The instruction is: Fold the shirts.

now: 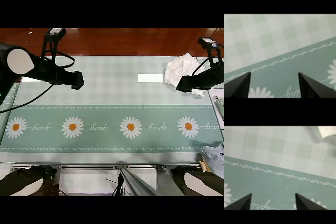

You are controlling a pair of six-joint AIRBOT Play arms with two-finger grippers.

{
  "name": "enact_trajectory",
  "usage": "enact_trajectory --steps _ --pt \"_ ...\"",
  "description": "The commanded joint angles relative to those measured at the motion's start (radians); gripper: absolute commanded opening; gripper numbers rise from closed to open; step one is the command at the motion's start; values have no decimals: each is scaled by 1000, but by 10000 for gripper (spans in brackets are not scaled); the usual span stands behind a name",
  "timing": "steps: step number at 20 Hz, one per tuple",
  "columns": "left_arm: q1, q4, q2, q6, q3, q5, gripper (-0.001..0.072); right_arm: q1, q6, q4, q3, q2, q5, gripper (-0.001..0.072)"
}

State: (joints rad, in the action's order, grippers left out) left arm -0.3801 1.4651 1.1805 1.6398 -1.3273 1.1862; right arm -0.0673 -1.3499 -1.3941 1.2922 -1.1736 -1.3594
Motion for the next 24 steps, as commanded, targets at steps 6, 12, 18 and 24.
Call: enact_trajectory --steps 6,12,18,24 --pt "1 0 0 0 -1 0 720 1 0 0 1 -1 0 606" --pt "1 0 0 0 -1 0 720 1 0 0 1 -1 0 606" --pt "1 0 0 0 -1 0 720 1 -1 1 1 -1 34 606" --pt "0 1 30 0 -1 -124 720 1 -12 -3 1 -2 170 605"
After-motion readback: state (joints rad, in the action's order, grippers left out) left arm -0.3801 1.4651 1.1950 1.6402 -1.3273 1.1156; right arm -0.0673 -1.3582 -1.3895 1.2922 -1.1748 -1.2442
